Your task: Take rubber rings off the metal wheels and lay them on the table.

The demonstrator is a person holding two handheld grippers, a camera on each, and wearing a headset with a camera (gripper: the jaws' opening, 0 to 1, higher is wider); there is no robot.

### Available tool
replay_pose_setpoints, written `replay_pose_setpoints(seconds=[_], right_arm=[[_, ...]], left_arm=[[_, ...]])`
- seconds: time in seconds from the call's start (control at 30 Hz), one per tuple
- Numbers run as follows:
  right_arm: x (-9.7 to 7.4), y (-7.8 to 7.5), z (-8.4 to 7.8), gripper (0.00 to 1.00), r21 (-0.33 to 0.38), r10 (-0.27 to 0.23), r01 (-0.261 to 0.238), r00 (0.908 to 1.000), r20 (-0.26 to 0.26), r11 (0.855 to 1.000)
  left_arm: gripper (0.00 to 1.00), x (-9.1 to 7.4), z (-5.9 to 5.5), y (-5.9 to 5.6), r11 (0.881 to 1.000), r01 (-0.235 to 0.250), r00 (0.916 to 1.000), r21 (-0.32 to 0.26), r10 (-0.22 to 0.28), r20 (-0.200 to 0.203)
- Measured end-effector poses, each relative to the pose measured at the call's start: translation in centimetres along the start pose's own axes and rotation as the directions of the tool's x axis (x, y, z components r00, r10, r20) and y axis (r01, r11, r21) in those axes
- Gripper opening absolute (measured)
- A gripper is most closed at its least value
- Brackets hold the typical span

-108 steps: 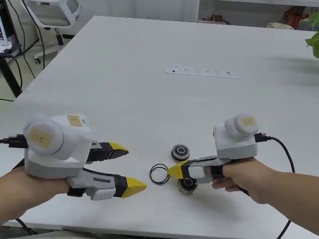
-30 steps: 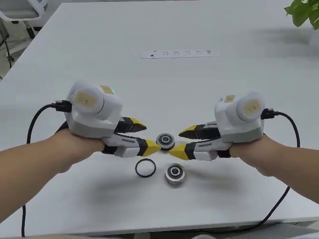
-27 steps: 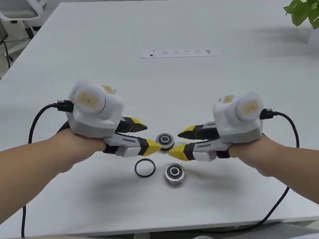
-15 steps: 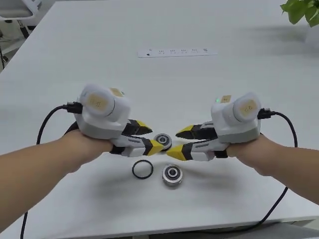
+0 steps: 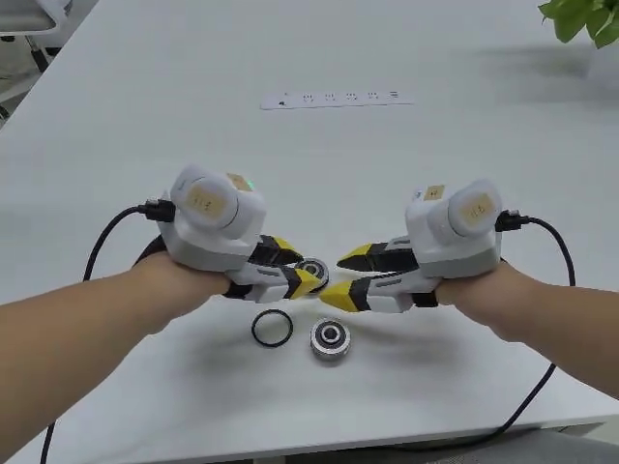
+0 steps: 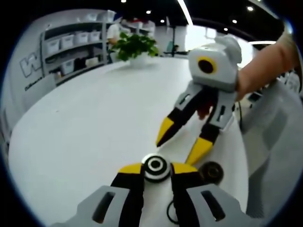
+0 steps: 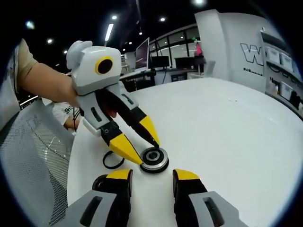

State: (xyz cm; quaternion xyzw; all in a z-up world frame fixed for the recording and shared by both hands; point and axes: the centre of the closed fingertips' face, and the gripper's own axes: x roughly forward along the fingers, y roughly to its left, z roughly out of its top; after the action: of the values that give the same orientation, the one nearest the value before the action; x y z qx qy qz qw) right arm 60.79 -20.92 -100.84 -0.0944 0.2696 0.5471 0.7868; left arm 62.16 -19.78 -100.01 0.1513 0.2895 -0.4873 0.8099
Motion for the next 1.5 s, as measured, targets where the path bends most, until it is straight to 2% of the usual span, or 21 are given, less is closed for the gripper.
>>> replay_pose_setpoints(seconds=[0.33, 0.77, 1.13, 1.23, 1.5], right_arm=[[0.1, -0.1, 0.1, 0.31, 0.000, -0.003, 0.003, 1.0000, 0.004, 1.000], [1.3, 0.1, 0.4, 0.30, -0.017, -0.011, 0.011, 0.9999, 0.003, 1.000], [2.0, -0.1, 0.4, 0.27, -0.033, -0.030, 0.030, 0.9995, -0.005, 0.999], [2.0, -0.4, 0.7, 0.26, -0.033, -0.048, 0.049, 0.9988, 0.008, 0.998], [1.6, -0.2, 0.4, 0.23, -0.042, -0.040, 0.040, 0.9992, 0.006, 0.998]], left_arm=[[0.14, 0.3, 0.1, 0.0, 0.999, -0.017, 0.9998, 0.049, 0.017, -0.001], [0.13, 0.1, 0.2, -0.4, 0.999, -0.040, 0.9991, 0.027, 0.040, 0.013], [0.13, 0.1, 0.0, -0.2, 0.999, -0.049, 0.9987, 0.019, 0.049, 0.012], [0.13, 0.1, 0.0, -0.1, 0.999, -0.050, 0.9987, 0.019, 0.050, 0.011], [0.13, 0.0, -0.1, -0.1, 0.998, -0.053, 0.9985, 0.016, 0.053, 0.014]])
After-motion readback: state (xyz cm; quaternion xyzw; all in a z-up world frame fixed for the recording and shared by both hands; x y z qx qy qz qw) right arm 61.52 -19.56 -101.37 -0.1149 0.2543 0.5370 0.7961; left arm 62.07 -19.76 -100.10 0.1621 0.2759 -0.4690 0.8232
